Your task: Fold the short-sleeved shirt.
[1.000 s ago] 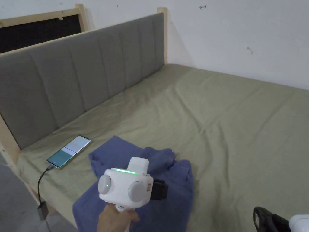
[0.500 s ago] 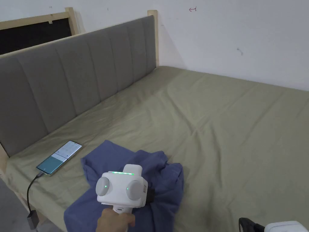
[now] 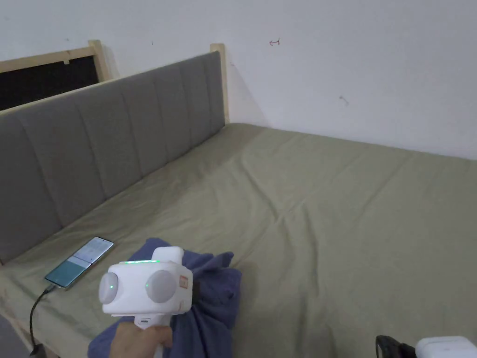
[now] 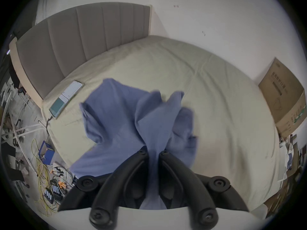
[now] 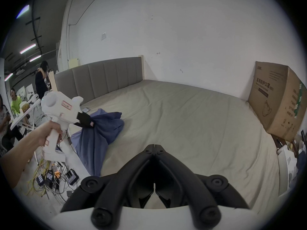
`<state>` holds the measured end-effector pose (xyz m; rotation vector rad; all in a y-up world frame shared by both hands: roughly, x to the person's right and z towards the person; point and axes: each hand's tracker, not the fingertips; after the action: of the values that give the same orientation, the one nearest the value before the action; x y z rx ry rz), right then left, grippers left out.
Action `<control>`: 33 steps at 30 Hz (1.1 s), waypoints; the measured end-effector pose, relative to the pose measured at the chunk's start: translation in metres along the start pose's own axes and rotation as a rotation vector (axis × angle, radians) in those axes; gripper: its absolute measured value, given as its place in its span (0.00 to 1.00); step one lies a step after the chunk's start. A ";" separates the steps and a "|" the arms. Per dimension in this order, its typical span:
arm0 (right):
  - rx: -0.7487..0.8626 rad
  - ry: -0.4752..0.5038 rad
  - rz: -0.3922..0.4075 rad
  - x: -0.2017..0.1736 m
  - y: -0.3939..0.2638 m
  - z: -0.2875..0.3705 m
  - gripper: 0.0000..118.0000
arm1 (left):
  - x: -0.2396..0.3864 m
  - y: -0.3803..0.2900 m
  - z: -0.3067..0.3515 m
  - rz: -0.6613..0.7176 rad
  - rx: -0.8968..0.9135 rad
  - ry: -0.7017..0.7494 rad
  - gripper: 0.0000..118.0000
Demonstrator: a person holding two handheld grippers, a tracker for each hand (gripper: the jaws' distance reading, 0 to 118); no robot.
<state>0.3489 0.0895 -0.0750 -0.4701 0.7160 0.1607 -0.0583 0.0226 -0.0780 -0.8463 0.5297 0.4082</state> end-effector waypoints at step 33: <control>0.126 -0.500 -0.304 0.185 -0.052 0.176 0.00 | 0.456 -0.110 0.102 -0.605 -0.045 -0.661 0.04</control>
<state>0.6069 0.1229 -0.0641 -0.3907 0.1588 -0.0539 0.3923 0.0965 -0.2256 -0.8135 -0.3491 0.1211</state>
